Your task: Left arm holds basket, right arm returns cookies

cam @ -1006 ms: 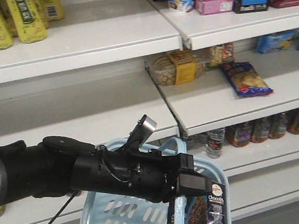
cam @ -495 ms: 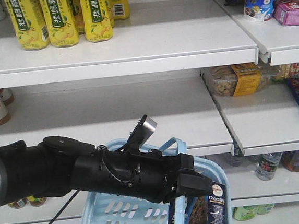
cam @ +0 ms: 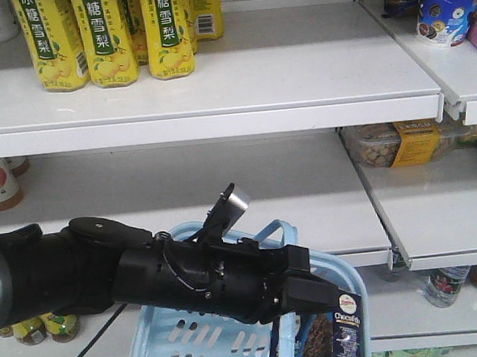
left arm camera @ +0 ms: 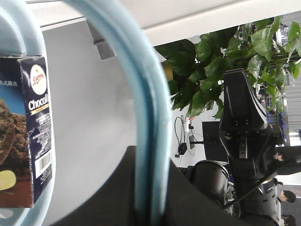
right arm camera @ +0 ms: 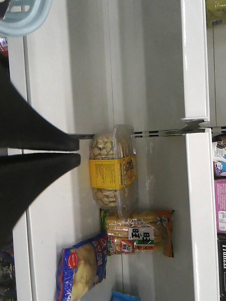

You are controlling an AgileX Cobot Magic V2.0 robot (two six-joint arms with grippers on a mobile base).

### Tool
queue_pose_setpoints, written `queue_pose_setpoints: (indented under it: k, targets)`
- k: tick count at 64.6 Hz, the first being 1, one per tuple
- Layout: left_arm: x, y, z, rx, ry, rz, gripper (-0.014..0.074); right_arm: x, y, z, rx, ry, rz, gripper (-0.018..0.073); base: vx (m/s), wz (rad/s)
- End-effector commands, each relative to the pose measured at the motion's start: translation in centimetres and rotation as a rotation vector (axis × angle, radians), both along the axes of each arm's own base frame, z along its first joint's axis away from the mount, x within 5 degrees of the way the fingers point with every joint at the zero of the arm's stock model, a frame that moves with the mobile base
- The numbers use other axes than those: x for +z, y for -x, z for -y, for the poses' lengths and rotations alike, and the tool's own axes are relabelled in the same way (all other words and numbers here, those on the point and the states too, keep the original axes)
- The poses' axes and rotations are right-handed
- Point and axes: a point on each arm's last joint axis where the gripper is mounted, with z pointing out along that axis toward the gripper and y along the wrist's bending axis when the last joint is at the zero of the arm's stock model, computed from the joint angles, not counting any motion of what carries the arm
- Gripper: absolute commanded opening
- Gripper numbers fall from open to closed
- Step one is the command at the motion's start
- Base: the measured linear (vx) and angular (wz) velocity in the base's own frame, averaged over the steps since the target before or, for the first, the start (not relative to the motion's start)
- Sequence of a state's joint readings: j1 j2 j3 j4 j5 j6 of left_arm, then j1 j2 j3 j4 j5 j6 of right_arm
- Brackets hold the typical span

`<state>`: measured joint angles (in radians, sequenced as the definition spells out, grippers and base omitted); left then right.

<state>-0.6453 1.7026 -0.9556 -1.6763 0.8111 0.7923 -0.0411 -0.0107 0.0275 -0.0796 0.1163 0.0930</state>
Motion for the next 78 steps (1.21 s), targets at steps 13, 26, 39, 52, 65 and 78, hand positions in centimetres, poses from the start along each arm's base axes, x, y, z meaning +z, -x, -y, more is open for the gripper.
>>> queue_pose_setpoints:
  k: [13, 26, 39, 52, 65, 78]
  targets:
    - [3.3, 0.28, 0.1, 0.01, 0.143, 0.007, -0.0006, 0.6, 0.07, -0.02, 0.0, 0.005, 0.08, -0.0008, 0.07, -0.02]
    - [3.3, 0.28, 0.1, 0.01, 0.143, 0.007, -0.0006, 0.6, 0.07, -0.02, 0.0, 0.005, 0.08, -0.0008, 0.07, -0.04]
    - [3.3, 0.28, 0.1, 0.01, 0.143, 0.007, -0.0006, 0.6, 0.07, -0.02, 0.0, 0.005, 0.08, -0.0008, 0.05, -0.05]
    - [3.3, 0.28, 0.1, 0.01, 0.143, 0.007, -0.0006, 0.6, 0.07, -0.02, 0.0, 0.005, 0.08, -0.0008, 0.04, -0.02]
    - [3.3, 0.28, 0.1, 0.01, 0.143, 0.007, -0.0006, 0.6, 0.07, -0.02, 0.0, 0.005, 0.08, -0.0008, 0.04, -0.01]
    - [3.3, 0.28, 0.1, 0.01, 0.143, 0.007, -0.0006, 0.6, 0.07, -0.02, 0.0, 0.005, 0.08, -0.0008, 0.04, 0.01]
